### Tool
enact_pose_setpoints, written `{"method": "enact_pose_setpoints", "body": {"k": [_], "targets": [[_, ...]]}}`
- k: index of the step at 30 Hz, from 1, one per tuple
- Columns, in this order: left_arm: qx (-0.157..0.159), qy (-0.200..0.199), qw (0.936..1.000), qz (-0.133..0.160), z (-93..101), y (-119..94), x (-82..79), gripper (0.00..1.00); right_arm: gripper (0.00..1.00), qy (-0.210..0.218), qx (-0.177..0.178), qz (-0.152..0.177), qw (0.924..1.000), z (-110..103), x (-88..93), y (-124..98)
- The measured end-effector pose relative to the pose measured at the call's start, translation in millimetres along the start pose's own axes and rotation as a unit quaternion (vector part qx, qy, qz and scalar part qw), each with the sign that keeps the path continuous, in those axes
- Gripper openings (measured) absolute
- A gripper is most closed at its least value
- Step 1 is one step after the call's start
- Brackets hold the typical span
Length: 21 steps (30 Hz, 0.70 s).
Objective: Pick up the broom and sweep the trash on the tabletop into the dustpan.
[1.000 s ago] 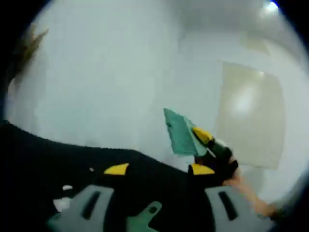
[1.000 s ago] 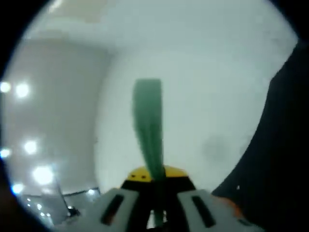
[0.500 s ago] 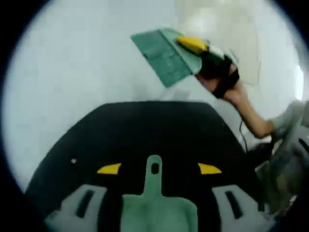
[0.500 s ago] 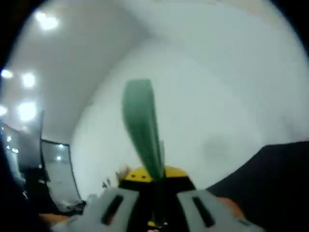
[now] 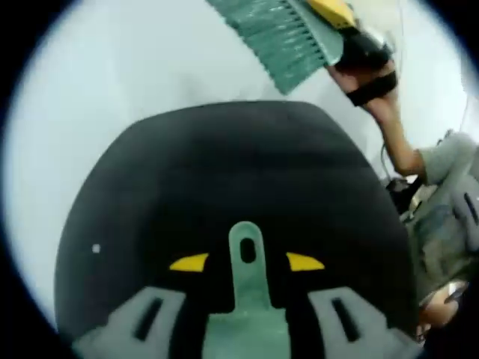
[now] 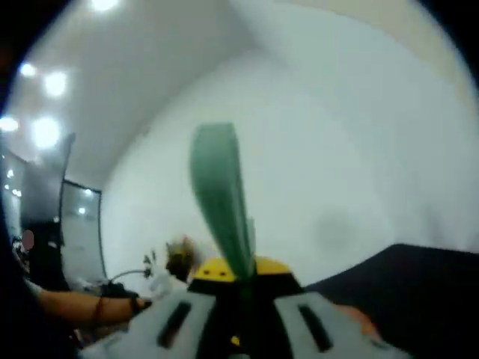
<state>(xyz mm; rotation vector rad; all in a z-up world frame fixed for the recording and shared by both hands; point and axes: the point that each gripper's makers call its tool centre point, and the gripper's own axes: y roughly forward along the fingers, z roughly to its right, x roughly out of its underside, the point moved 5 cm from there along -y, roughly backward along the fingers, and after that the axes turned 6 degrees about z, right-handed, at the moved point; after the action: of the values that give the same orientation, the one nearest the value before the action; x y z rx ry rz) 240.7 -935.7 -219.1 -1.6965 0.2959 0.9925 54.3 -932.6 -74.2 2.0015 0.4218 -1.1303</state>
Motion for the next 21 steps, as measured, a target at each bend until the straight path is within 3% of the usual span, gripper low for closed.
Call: {"method": "enact_pose_setpoints", "body": {"k": [3, 6, 9, 15, 18, 21], "targets": [[0.005, 0.008, 0.9997, -0.021, 1.2, 7.1, 2.2, 0.37, 0.05, 0.002, 0.004, -0.007, 1.0000, 4.7, 6.5, -2.4], [-0.005, 0.011, 0.9995, -0.030, -0.5, 9.3, 2.3, 0.22, 0.05, 0.007, 0.004, -0.010, 0.9999, 6.9, 9.0, -2.3], [-0.016, 0.011, 0.9993, -0.033, -3.6, 10.1, 1.6, 0.22, 0.05, 0.001, 0.006, -0.012, 0.9999, 3.2, 12.0, -6.2], [-0.023, 0.004, 0.9986, -0.047, -0.3, 8.6, 0.2, 0.20, 0.05, 0.014, 0.013, -0.013, 0.9997, 17.0, 9.4, -6.9], [-0.029, 0.000, 0.9986, -0.044, 1.2, 2.8, -3.4, 0.19, 0.05, 0.018, 0.013, -0.019, 0.9996, 19.5, 11.2, -6.1], [-0.041, -0.026, 0.9987, -0.011, 2.3, -8.4, -12.1, 0.19, 0.05, 0.019, 0.016, -0.018, 0.9995, 22.6, 10.5, -6.7]]}}
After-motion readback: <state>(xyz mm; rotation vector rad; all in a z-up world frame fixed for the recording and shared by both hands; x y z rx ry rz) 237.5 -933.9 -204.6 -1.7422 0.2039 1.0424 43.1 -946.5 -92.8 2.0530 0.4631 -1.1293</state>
